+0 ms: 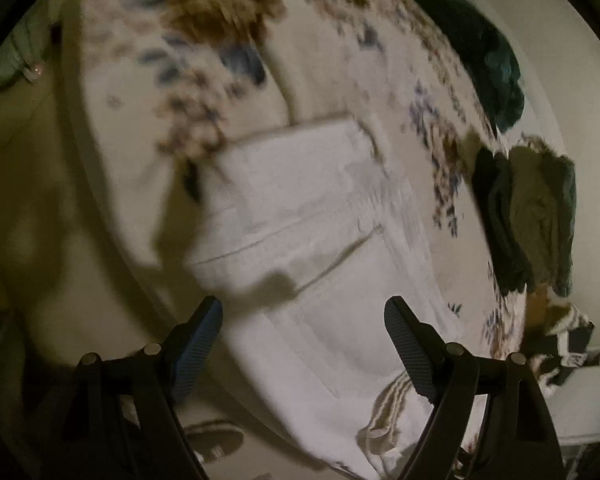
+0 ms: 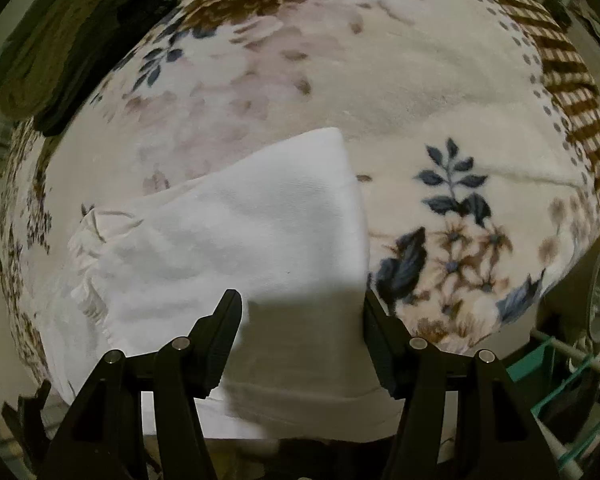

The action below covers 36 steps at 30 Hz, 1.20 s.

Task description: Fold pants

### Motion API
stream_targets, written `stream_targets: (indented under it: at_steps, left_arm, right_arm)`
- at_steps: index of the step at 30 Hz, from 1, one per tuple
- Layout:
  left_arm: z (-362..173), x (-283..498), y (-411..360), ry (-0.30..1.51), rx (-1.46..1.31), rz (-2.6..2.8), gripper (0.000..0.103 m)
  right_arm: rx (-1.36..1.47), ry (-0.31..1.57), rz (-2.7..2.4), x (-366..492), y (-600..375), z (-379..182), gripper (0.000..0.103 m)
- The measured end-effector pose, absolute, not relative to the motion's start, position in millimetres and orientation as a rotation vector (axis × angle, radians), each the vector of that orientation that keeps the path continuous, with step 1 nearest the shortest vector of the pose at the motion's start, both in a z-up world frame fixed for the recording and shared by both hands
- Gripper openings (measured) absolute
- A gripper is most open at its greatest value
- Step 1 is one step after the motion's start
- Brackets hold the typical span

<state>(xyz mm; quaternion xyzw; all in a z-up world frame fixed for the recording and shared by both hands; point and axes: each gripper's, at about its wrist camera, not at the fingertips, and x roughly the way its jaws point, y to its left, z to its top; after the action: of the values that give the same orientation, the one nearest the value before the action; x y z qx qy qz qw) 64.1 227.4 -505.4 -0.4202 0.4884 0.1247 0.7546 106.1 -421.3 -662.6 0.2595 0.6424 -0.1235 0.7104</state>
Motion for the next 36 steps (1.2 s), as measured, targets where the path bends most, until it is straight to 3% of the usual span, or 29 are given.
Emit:
stream_targets:
  at_steps: [3,10,17,18,19,20,22,25,27,36]
  left_arm:
    - [-496,48,238,1.025,-0.916,0.318,0.082]
    - [-563,92,260,1.094,-0.914,0.326,0.082]
    - [-573,117,256,1.022,-0.924,0.297,0.082]
    - [-573,117,255,1.007,-0.923,0.29,0.078]
    - [-572,117,254,0.993,-0.919,0.296,0.058]
    - [-571,115,255,0.989,-0.915,0.313,0.031]
    - [-567,107,261,0.966,-0.941,0.321,0.019]
    - [-539,101,253,0.913,-0.877,0.286,0.015]
    - [-501,99,235,0.861,-0.782,0.225,0.006]
    - [-362,100,90,0.733,-0.463,-0.091,0.005]
  right_arm:
    - [0.599,1.419,-0.292,103,-425,-659,0.062]
    - [0.569,1.399,-0.314,100,-424,-650,0.062]
    - [0.515,1.348,-0.301,104,-408,-633,0.062]
    - [0.512,1.345,-0.3,105,-406,-632,0.062]
    - [0.516,1.343,-0.302,105,-405,-632,0.062]
    - [0.523,1.341,-0.306,106,-404,-632,0.062]
    - [0.551,1.33,-0.312,106,-404,-631,0.062]
    - [0.587,1.314,-0.316,106,-404,-631,0.062]
    - [0.596,1.302,-0.306,106,-403,-630,0.062]
    - [0.644,1.277,-0.269,92,-428,-615,0.062]
